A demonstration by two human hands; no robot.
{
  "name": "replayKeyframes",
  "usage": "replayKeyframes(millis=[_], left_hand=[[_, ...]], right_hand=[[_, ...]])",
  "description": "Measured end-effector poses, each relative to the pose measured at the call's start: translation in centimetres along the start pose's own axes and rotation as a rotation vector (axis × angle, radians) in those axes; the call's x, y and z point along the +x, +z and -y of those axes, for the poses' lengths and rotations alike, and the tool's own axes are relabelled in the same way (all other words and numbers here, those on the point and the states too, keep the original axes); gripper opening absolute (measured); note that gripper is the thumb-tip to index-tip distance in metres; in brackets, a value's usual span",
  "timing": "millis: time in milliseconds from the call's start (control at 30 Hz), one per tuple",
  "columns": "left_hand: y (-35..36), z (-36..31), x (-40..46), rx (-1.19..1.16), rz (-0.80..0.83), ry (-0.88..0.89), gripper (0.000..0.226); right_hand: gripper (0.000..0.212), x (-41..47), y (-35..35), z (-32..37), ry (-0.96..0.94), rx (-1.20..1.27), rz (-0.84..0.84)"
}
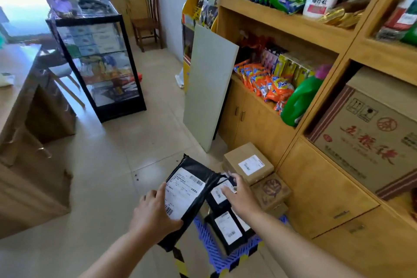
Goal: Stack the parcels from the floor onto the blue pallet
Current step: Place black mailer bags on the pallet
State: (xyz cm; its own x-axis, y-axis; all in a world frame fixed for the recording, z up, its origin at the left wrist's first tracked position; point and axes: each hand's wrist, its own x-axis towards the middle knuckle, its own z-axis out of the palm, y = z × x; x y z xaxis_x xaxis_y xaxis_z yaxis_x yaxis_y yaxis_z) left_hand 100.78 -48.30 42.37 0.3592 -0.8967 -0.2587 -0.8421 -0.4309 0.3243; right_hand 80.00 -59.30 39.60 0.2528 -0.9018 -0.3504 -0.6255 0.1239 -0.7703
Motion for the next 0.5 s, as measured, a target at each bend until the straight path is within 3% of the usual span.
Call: replayKeyframes(millis=[133, 300, 500], left_hand=[[-1.2, -0.1, 4.9, -0.019, 0.006, -0.032, 0.111], [-2.1, -0.3, 12.2, -0.041, 0.023, -0.040, 0.110], [-3.1, 0.5, 21.8, 0.022, 0.116, 0.047, 0.106]], right_hand=[[0.057, 3.5, -1.6, -0.4, 0.063, -0.064, -0.001], [0.031, 7.8, -2.9, -1.7, 0.188, -0.021, -0.048], [0.036, 13.5, -2.2, -1.7, 0.402, 0.067, -0.184]])
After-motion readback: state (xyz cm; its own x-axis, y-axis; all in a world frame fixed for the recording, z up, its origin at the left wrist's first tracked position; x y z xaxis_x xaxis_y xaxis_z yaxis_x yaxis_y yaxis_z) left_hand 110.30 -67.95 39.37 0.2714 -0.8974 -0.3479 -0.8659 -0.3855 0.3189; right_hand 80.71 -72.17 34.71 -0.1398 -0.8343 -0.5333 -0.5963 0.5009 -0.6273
